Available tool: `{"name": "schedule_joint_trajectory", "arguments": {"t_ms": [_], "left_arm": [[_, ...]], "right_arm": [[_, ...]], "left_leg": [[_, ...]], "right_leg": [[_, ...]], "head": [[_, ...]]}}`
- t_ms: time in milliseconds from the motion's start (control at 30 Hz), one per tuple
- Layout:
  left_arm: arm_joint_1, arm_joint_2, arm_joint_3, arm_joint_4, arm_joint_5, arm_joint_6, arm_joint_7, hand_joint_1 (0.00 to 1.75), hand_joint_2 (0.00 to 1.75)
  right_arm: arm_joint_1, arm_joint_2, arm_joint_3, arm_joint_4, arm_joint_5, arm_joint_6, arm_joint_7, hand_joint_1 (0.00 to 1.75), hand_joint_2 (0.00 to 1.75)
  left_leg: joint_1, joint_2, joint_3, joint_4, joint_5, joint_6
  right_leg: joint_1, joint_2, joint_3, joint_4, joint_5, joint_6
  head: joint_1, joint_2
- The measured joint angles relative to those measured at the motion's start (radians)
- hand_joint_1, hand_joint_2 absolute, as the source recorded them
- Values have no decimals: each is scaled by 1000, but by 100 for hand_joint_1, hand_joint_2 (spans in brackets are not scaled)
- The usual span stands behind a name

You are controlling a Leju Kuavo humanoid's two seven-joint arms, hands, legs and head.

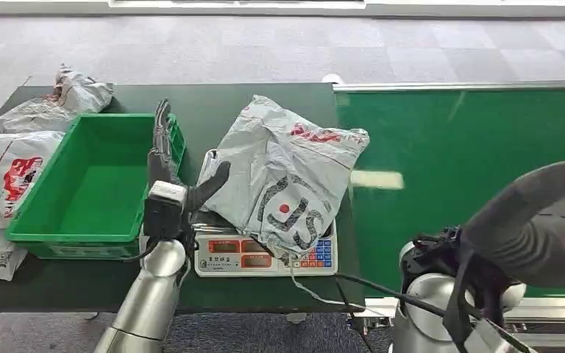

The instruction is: Moved the parcel from conveyor to table for the left to box.

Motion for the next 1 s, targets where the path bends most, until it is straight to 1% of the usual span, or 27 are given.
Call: {"name": "schedule_joint_trajectory", "arguments": {"t_ms": [167, 300, 500, 733, 967, 1000], "left_arm": [[-105, 2, -14, 133, -108, -83, 54, 0, 175], [-186, 2, -36, 258, -225, -206, 67, 0, 175], [-269, -5, -113, 426, -367, -270, 81, 0, 175], [-303, -18, -174, 559, -459, -278, 112, 0, 175], [-311, -24, -195, 607, -485, -283, 125, 0, 175], [-315, -25, -207, 620, -512, -298, 137, 12, 175]], "right_arm": [[15, -3, 17, -23, -58, 1, -24, 0, 175], [14, -4, 23, -8, -90, 2, -29, 0, 175], [15, -4, 25, 24, -103, 2, -29, 0, 175], [16, -4, 26, 45, -102, 2, -29, 0, 175], [18, -5, 27, 56, -101, 2, -29, 0, 175], [18, -5, 27, 57, -101, 2, -29, 0, 175]], "left_leg": [[0, 0, 0, 0, 0, 0], [0, 0, 0, 0, 0, 0], [0, 0, 0, 0, 0, 0], [0, 0, 0, 0, 0, 0], [0, 0, 0, 0, 0, 0], [0, 0, 0, 0, 0, 0]], "right_leg": [[0, 0, 0, 0, 0, 0], [0, 0, 0, 0, 0, 0], [0, 1, 0, 0, 0, 0], [0, 1, 0, 0, 0, 0], [0, 1, 0, 0, 0, 0], [0, 1, 0, 0, 0, 0]], "head": [[-1, 0], [0, 0], [0, 0], [0, 0], [0, 0], [0, 0]]}}
